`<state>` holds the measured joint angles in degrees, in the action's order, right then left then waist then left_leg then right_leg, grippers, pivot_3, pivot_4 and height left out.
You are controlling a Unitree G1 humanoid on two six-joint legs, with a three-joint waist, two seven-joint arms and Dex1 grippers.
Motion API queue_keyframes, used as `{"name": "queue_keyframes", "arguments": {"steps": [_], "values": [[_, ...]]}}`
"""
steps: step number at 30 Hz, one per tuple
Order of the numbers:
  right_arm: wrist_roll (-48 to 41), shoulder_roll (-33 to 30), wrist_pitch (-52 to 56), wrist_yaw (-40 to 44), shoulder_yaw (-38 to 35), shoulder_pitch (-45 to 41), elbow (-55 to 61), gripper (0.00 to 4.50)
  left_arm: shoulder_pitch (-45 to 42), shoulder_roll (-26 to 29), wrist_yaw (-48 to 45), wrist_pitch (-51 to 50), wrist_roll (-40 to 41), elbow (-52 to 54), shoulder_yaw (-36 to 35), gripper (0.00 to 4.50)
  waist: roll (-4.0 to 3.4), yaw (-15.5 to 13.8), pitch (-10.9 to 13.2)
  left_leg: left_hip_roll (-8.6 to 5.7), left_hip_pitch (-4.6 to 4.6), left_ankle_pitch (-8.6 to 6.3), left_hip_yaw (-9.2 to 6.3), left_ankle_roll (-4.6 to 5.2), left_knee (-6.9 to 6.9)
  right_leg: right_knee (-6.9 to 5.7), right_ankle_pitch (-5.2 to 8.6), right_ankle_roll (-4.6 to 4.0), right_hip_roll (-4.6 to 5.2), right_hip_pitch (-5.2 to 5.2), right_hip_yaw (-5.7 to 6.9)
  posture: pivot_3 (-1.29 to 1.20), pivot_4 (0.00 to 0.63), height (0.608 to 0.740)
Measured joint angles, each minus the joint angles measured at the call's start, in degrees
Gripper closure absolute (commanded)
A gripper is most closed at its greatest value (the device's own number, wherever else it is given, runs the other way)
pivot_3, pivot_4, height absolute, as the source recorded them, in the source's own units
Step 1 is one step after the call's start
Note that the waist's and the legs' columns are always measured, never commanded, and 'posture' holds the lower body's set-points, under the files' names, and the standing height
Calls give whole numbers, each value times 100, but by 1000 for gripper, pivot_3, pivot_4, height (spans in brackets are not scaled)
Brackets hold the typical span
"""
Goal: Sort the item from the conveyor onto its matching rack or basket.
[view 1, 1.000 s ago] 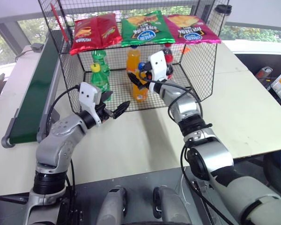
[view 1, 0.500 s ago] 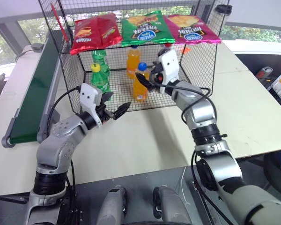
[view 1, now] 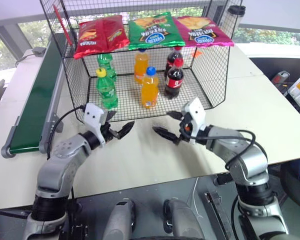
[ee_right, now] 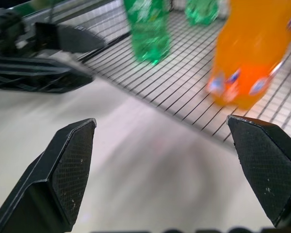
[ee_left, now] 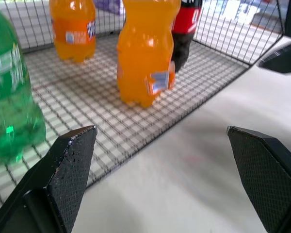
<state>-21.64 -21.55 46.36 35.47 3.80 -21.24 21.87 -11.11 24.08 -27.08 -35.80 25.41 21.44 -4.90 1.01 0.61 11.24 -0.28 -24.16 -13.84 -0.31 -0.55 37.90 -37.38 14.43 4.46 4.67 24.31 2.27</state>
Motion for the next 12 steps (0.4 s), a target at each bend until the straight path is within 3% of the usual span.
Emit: {"name": "queue_keyframes", "arguments": {"steps": [12], "values": [[0,106,-29,-468,-72,286,0,38,716,-57,247,-271,162,575,-112,0,1,-20,-1,1,-2,0,1,0,5,8,-2,-7,-1,-3,-2,0,150,739]]}}
